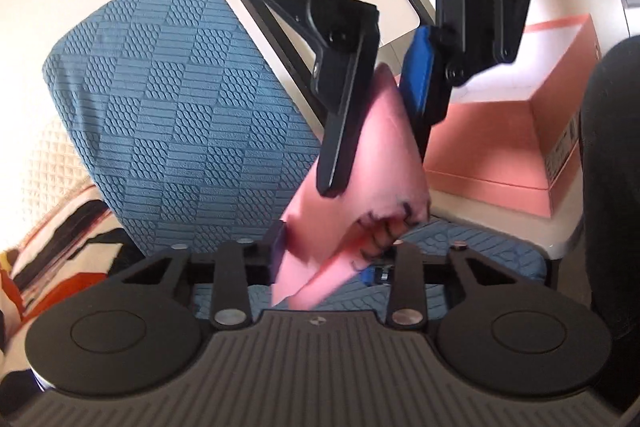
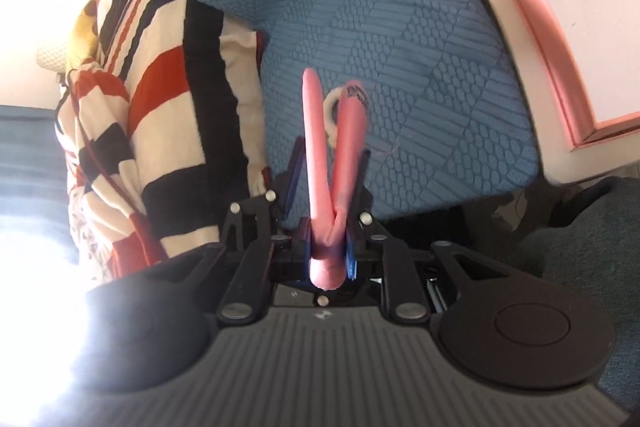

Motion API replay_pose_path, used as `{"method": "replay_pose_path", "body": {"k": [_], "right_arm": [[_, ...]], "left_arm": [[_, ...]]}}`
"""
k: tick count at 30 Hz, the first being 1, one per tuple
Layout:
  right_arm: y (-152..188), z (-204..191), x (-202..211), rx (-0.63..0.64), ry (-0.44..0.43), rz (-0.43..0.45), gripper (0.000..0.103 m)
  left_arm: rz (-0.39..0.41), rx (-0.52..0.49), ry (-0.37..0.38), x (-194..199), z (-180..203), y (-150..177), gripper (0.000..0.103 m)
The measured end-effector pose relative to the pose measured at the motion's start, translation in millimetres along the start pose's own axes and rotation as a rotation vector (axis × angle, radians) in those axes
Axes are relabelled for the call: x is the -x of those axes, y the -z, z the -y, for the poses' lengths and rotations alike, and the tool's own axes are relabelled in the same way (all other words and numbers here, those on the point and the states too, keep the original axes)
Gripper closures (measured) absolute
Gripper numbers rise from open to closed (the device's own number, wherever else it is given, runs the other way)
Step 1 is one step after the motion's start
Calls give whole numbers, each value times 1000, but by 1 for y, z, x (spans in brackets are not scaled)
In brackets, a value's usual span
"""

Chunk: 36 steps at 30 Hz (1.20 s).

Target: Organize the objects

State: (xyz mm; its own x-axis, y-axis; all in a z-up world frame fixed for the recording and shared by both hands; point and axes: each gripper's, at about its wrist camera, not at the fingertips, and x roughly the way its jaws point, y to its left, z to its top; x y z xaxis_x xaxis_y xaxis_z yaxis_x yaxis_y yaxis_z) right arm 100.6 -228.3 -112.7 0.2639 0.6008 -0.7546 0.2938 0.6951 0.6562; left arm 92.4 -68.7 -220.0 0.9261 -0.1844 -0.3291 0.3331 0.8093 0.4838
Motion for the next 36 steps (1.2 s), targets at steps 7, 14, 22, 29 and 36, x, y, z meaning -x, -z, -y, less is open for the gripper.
{"method": "replay_pose_path", "body": {"k": [7,14,22,29,36], "right_arm": [[-8,-7,-11,27,-27,-26,80],[-28,-12,-22,32,-86,-8,72],[-47,-9,-31,29,-177,61,53],[-56,-7,-34,139,-233,169,32],[-52,-11,-34,299,-273,276,29]], "left_arm": [[-54,119,68,-11,-22,4,91],[-122,318,112,-13,-45,6,94],[-182,557,177,-23,-75,15,94],[-221,718,199,-31,-99,26,94],[-243,835,201,-44,-124,35,94]]}}
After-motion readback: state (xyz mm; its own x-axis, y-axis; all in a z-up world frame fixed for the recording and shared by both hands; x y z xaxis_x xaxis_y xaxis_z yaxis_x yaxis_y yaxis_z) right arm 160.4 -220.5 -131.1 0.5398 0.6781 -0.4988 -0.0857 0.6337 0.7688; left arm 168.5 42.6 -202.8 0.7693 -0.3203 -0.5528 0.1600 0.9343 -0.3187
